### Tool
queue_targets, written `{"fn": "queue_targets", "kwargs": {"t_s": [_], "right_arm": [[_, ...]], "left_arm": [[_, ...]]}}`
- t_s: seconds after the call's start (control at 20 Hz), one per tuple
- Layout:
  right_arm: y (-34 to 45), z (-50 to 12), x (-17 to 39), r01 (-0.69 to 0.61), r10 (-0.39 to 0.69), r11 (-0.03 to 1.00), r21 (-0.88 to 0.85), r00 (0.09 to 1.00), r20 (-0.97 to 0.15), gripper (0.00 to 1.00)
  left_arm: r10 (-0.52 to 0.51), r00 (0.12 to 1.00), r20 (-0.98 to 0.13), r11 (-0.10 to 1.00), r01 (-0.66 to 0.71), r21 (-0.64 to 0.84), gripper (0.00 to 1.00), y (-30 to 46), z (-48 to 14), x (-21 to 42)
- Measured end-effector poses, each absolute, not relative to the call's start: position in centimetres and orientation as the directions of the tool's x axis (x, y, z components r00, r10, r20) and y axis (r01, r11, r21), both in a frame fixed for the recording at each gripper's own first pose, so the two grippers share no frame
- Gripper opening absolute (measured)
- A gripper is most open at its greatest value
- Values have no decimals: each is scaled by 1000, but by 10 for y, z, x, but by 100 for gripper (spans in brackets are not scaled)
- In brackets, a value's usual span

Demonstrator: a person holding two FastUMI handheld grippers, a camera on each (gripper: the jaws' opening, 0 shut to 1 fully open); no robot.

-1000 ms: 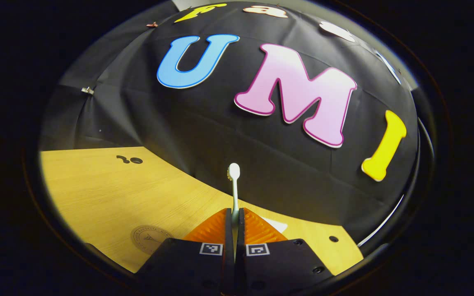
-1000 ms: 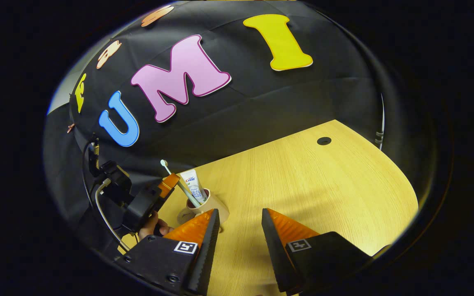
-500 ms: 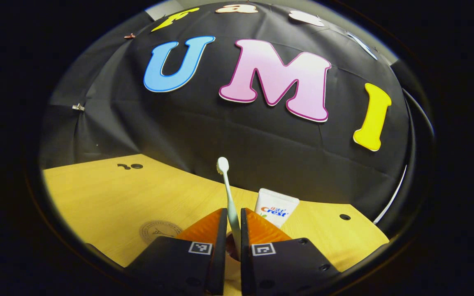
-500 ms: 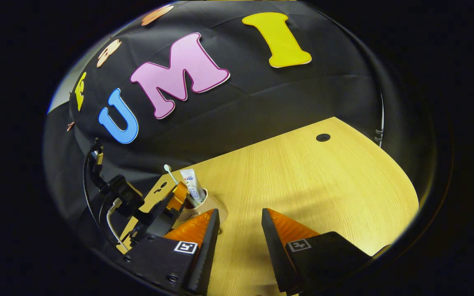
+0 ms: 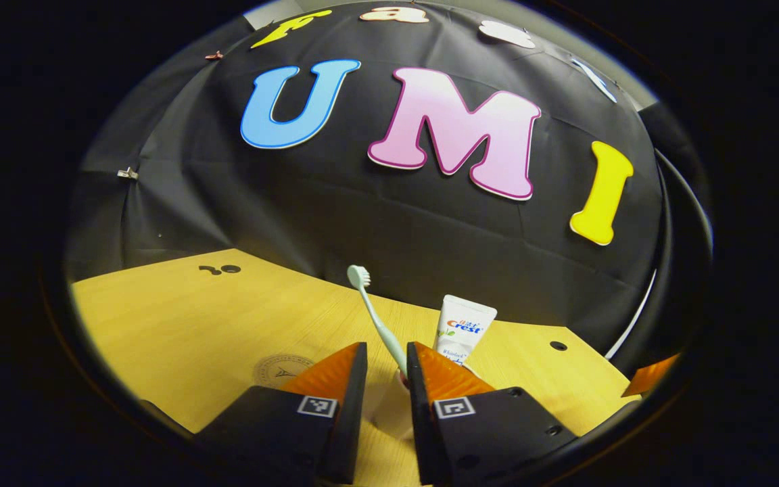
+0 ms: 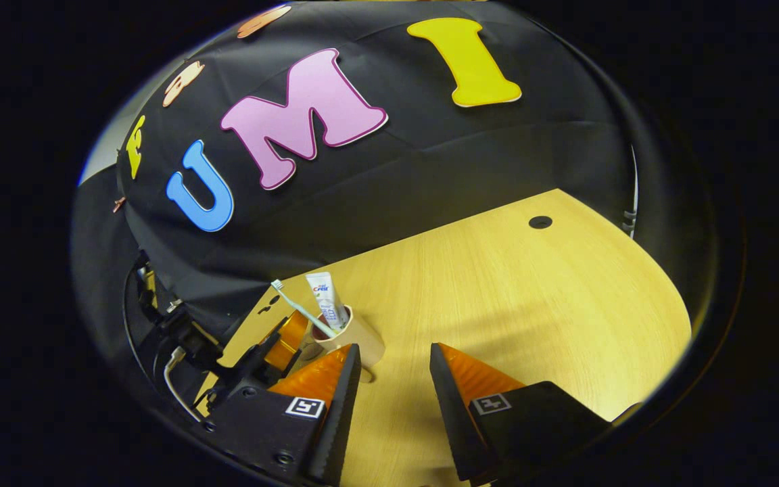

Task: Put the toothbrush and toothpaste on the desktop into the cup, then pick up the cup and place it on the coaster on the desktop.

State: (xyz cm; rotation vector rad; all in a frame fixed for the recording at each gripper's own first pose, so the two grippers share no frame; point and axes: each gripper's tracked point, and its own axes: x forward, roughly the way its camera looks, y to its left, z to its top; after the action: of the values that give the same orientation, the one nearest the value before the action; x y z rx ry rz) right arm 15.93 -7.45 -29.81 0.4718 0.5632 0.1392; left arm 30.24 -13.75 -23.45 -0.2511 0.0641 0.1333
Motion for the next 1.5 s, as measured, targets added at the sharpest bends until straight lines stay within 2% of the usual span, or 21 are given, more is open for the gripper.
{"fn": "queue_targets", "kwargs": {"t_s": [0.05, 0.1, 0.15, 0.3, 0.35, 0.5, 0.65, 0.85, 0.9, 0.95, 1.0, 1.1, 1.2, 1.25, 1.3, 1.35, 1.45, 1.5], "right_arm": [[-71, -300, 158, 4, 260, 883, 469, 827, -498, 64], [-67, -301, 159, 10, 262, 886, 464, 814, -518, 54], [-62, -303, 159, 8, 270, 889, 457, 797, -539, 64], [-39, -302, 162, -25, 305, 908, 418, 724, -619, 65], [-32, -302, 164, -50, 311, 919, 391, 702, -641, 69], [-7, -309, 173, -133, 296, 952, 276, 629, -719, 71], [13, -325, 187, -200, 239, 969, 148, 580, -779, 72], [34, -365, 193, -200, 179, 975, 91, 480, -859, 73], [36, -372, 198, -198, 158, 978, 69, 477, -864, 63], [38, -378, 203, -199, 144, 979, 53, 479, -866, 63], [38, -381, 207, -194, 127, 980, 36, 479, -869, 72], [38, -391, 212, -198, 92, 980, -1, 460, -883, 72], [39, -398, 220, -193, 67, 981, -26, 461, -885, 69], [41, -401, 222, -197, 63, 980, -31, 452, -890, 64], [44, -403, 222, -204, 68, 979, -26, 439, -896, 65], [45, -407, 222, -208, 58, 977, -37, 432, -900, 47], [48, -405, 222, -221, 57, 974, -43, 429, -902, 29], [45, -404, 223, -221, 56, 974, -47, 440, -896, 27]], "left_arm": [[119, 989, -87, 964, -136, -228, 39, -132, -233, 290], [108, 990, -94, 969, -126, -214, 65, -126, -228, 274], [95, 990, -102, 973, -114, -199, 57, -122, -226, 259], [66, 989, -136, 988, -84, -130, 66, -103, -217, 209], [56, 987, -150, 992, -72, -106, 68, -96, -215, 190], [41, 980, -196, 997, -52, -50, 71, -78, -212, 139], [34, 969, -246, 996, -53, -71, 71, -62, -215, 94], [61, 955, -291, 987, -101, -127, 70, -40, -223, 56], [76, 952, -297, 985, -119, -128, 71, -32, -225, 51], [89, 950, -300, 983, -133, -130, 71, -25, -227, 47], [97, 947, -306, 980, -145, -137, 71, -19, -229, 45], [111, 944, -310, 975, -163, -149, 71, -8, -232, 43], [132, 942, -308, 973, -183, -143, 71, 4, -234, 43], [143, 941, -308, 971, -193, -140, 71, 11, -236, 43], [151, 940, -306, 969, -201, -140, 71, 17, -236, 43], [157, 939, -307, 968, -209, -142, 71, 21, -237, 43], [172, 933, -315, 963, -226, -145, 71, 29, -240, 43], [178, 932, -315, 961, -233, -148, 71, 32, -241, 43]]}}
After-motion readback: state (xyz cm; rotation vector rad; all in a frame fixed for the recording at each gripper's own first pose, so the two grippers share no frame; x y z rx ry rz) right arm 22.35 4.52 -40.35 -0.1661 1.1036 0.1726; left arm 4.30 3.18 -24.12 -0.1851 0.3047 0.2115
